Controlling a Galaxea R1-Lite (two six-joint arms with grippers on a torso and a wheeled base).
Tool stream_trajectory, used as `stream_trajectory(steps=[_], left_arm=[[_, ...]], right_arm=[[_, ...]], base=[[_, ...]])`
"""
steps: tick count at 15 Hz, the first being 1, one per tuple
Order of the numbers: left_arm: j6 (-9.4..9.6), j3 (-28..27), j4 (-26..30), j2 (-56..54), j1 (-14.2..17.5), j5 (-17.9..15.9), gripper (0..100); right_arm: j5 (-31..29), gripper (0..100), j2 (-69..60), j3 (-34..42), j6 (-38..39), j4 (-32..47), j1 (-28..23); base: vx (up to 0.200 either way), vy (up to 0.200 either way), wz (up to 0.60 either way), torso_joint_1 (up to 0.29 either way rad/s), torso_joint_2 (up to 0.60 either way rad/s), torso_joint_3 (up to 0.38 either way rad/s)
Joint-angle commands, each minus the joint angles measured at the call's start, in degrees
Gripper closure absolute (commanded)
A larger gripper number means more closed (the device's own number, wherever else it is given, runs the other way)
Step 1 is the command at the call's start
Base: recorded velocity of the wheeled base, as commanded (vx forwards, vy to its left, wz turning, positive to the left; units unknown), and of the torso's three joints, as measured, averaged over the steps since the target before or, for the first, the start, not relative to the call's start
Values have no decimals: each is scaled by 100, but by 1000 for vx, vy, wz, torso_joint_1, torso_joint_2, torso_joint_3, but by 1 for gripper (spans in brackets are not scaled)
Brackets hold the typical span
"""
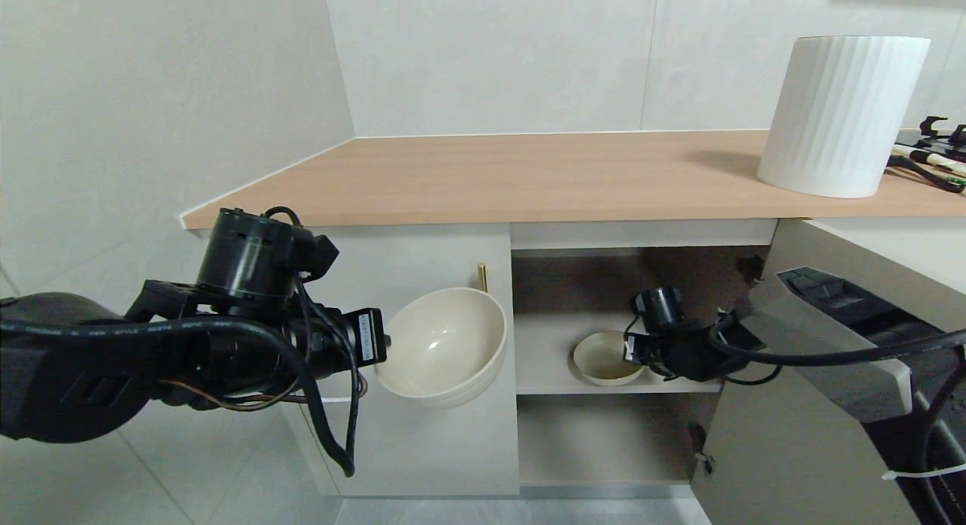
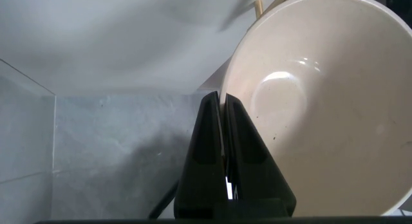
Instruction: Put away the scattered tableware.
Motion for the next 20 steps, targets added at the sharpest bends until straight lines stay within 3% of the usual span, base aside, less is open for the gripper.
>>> stream_trajectory(steps=[1,10,11,16,19,20], left_arm=[[-8,-3,-1,25,-1,1,100],[-8,-3,-10,78,-19,10,100],[-8,-3,-1,78,-19,10,100],[1,-12,-10,96,-19,10,100],[1,-38,-151,342,-54,28,100],[1,-135,-107,579,-89,45,100]], right_arm=[[-56,100,271,-219,1,6,-9],[-187,100,482,-712,115,6,-79],[-187,0,473,-712,132,6,-79],[-187,0,166,-518,299,15,-35],[146,0,-986,703,343,15,141],[920,0,-1856,1556,308,15,281]], base=[[0,0,0,0,0,0],[0,0,0,0,0,0],[0,0,0,0,0,0],[0,0,0,0,0,0],[0,0,0,0,0,0],[0,0,0,0,0,0]])
